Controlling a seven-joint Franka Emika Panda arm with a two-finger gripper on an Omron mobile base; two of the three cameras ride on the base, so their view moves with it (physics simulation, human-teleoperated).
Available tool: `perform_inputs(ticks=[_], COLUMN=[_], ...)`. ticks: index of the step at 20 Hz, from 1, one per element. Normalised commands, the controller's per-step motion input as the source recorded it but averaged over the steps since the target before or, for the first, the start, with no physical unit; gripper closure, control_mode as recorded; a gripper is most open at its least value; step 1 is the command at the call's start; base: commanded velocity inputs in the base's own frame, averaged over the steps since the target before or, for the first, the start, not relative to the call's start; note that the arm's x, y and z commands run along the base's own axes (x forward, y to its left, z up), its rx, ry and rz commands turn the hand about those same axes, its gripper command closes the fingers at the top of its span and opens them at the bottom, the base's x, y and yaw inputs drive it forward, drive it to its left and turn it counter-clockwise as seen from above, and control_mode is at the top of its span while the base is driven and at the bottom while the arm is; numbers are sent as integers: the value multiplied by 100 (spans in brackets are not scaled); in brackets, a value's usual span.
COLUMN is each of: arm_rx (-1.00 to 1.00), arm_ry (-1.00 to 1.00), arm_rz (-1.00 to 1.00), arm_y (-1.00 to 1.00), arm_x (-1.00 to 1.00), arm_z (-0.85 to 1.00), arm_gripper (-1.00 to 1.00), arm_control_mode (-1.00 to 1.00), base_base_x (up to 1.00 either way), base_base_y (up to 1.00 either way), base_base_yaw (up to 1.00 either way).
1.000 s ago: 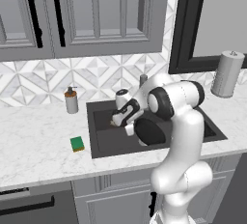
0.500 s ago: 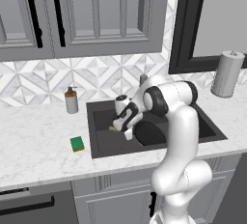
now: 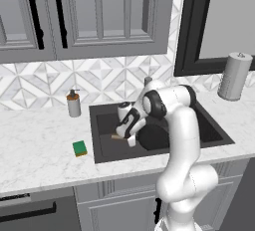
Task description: Pick the pan and sponge and place them into the sink. Then turn on the water.
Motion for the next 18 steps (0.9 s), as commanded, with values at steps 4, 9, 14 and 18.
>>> perform_inputs(ticks=[4, 9, 14, 18], arm_rx=[0, 0, 0, 0], arm_ry=[0, 0, 0, 0], arm_rz=[0, -1, -1, -3], arm_y=[0, 0, 0, 0], arm_x=[12, 14, 15, 3], arm_z=[-39, -32, -18, 4], arm_gripper=[100, 100, -100, -100], arm_control_mode=[-100, -100, -100, -100], base_base_x=[0, 0, 0, 0], base_base_y=[0, 0, 0, 0], base_base_yaw=[0, 0, 0, 0])
